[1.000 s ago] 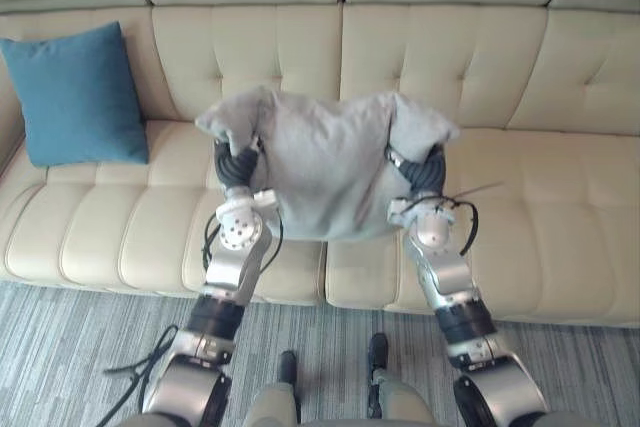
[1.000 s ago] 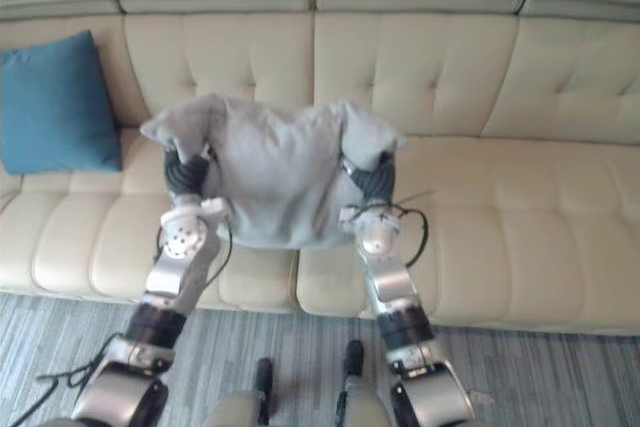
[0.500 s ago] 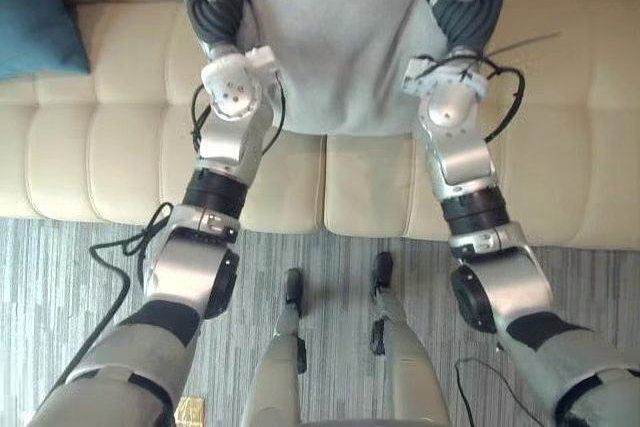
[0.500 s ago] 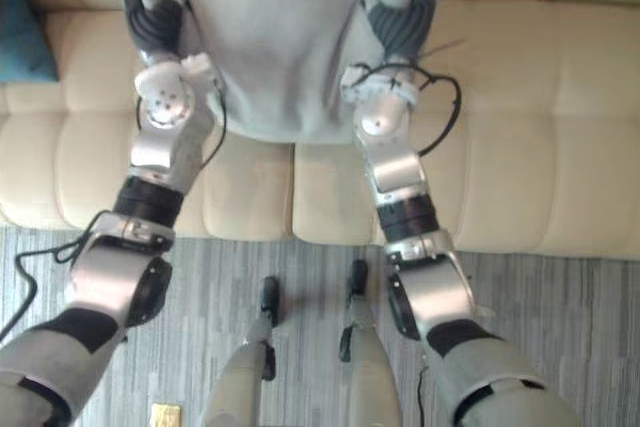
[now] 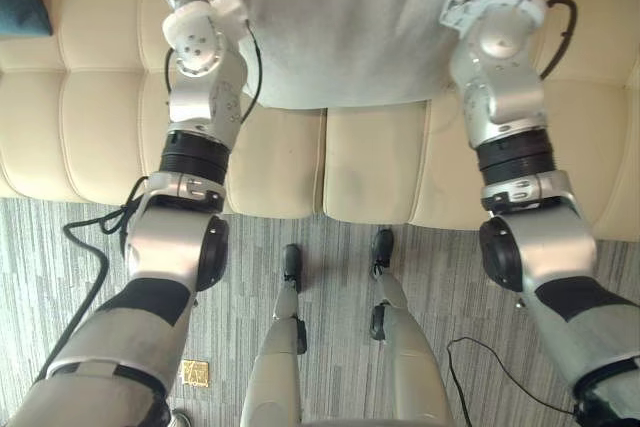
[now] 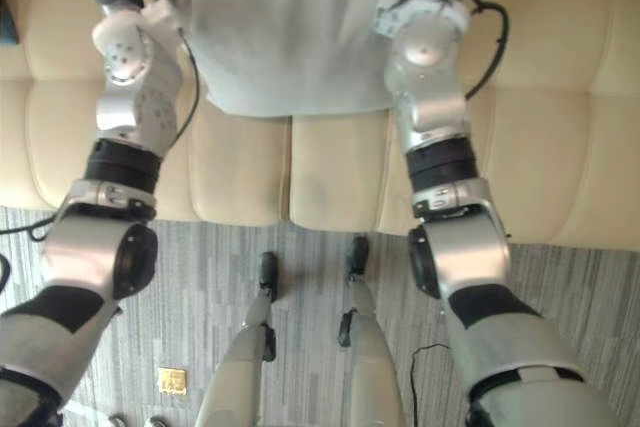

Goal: Pick up cushions and gather them together orderly.

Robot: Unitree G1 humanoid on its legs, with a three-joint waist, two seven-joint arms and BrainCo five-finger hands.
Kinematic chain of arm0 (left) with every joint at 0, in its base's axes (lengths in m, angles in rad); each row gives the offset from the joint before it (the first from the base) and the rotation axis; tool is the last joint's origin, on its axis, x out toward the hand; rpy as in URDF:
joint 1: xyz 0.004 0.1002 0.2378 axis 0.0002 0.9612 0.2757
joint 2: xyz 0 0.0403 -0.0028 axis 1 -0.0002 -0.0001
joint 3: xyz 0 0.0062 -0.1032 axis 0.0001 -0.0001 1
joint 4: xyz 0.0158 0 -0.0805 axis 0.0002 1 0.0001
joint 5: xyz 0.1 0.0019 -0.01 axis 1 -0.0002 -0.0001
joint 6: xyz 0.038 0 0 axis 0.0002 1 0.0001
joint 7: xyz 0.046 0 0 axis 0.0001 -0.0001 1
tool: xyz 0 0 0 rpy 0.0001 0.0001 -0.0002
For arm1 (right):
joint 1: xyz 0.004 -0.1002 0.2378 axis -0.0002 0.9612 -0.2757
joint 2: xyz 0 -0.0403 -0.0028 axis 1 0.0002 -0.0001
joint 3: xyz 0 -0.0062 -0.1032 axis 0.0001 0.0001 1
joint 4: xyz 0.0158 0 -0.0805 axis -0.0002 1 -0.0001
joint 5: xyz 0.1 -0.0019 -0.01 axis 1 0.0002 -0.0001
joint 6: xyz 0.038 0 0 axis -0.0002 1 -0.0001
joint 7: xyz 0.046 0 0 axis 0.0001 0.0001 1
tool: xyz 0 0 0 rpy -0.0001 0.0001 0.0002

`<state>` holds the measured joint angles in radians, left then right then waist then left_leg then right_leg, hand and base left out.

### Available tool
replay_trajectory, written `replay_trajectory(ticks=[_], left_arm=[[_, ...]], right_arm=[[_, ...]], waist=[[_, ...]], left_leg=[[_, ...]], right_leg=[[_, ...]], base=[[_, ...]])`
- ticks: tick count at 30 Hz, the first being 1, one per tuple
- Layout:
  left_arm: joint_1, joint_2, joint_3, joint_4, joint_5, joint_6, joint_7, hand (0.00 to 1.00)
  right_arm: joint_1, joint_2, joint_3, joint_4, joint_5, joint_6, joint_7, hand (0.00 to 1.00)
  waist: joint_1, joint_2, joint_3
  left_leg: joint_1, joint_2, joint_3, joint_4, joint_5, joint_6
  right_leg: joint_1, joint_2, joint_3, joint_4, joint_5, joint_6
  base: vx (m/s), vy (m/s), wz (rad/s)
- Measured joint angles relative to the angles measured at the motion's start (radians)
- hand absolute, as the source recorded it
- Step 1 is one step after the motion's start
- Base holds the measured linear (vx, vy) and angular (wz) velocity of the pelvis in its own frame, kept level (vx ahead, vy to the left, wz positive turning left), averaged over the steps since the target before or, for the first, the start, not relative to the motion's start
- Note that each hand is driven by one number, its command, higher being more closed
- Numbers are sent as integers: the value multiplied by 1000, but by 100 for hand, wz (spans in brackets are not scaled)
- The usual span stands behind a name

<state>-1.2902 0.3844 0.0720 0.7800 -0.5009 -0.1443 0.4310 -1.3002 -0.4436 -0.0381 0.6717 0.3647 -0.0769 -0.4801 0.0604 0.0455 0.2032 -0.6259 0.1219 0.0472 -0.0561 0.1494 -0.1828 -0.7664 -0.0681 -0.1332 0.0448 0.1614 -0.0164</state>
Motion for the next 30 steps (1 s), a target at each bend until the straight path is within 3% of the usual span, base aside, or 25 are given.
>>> replay_trajectory(ticks=[8, 13, 18, 20, 22, 27, 30], left_arm=[[166, 185, 150, 13, -83, 0, -73, 0], [421, 161, 174, -138, -131, -3, -133, 0], [780, -5, 150, -300, -111, -18, -162, 0], [976, -142, 108, -336, -87, -23, -188, 0], [1116, -249, 63, -330, -63, -15, -205, 0], [1287, -357, 22, -168, 58, 22, -277, 0], [1324, -380, 57, -28, 125, 45, -308, 0]], right_arm=[[99, -187, -37, 45, 182, -4, 87, 0], [345, -179, -38, -69, 204, -3, 125, 0], [682, -57, -60, -243, 149, -5, 188, 0], [863, 74, -69, -308, 102, -10, 223, 0], [1000, 191, -68, -305, 67, -11, 249, 0], [1248, 356, -65, -246, -29, -10, 323, 0], [1331, 391, -74, -126, -67, -3, 351, 0]], waist=[[-3, 2, 2], [-5, 2, 2], [-13, 2, 2], [-11, 1, 2], [-9, 0, 1], [-9, -7, -10], [-12, -13, -54]], left_leg=[[81, -4, 2, -4, 0, 0], [114, -8, 2, -5, 0, 0], [193, -16, -2, -5, -8, 12], [237, -10, 4, 2, -34, 49], [281, -1, 29, 6, -73, 61], [391, -14, 67, 46, -125, 81], [436, -12, 82, 71, -156, 80]], right_leg=[[76, 3, 10, -1, -3, 3], [107, 1, 20, -1, -3, 3], [189, -4, 37, 6, -44, 12], [220, 5, 45, 30, -74, 10], [253, 16, 53, 43, -89, 16], [367, 12, 89, 29, -88, 32], [435, 14, 98, -15, -78, 46]], base=[[11, 14, -2], [0, 0, 0], [-2, -3, 5], [9, -3, -8], [13, 25, -15], [-2, 30, -22], [14, 22, -19]])
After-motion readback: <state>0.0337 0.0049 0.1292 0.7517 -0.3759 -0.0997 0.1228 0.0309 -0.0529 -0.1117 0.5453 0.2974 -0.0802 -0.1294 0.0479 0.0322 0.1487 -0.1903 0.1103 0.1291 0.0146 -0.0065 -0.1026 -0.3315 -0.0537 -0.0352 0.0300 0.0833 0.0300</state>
